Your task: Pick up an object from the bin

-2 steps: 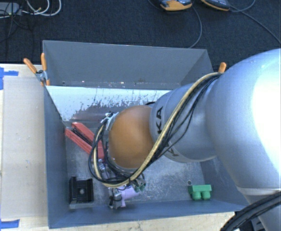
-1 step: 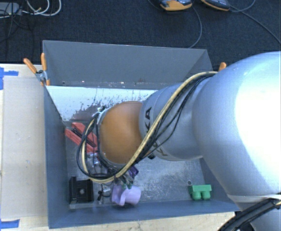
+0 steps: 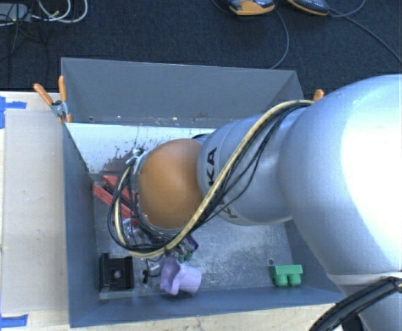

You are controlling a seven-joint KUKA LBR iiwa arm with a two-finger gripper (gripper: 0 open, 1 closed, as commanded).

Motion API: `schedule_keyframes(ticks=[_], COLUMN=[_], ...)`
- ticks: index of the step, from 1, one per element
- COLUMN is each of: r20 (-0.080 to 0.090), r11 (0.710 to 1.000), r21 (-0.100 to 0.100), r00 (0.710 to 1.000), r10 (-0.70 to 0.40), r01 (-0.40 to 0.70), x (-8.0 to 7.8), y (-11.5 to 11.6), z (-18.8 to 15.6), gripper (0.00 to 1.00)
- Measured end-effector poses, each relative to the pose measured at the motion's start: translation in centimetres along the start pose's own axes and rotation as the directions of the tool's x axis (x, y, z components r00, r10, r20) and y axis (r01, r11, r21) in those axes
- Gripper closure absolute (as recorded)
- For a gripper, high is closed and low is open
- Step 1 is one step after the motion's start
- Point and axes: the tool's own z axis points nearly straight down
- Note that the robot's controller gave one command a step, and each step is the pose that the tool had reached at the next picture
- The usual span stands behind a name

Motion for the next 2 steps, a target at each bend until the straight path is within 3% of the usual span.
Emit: schedule_keyframes(ticks=[1,2], r20=[0.0,0.0], r11=[0.867,0.866], r21=[-0.001,-0.001], r00=[0.867,0.866], r10=[0.499,0.501], r01=[-0.499,-0.501], x=[-3.02,-3.02], y=[-0.17,-0.19], z=[0.07,0.07], gripper=[1.0,1.0])
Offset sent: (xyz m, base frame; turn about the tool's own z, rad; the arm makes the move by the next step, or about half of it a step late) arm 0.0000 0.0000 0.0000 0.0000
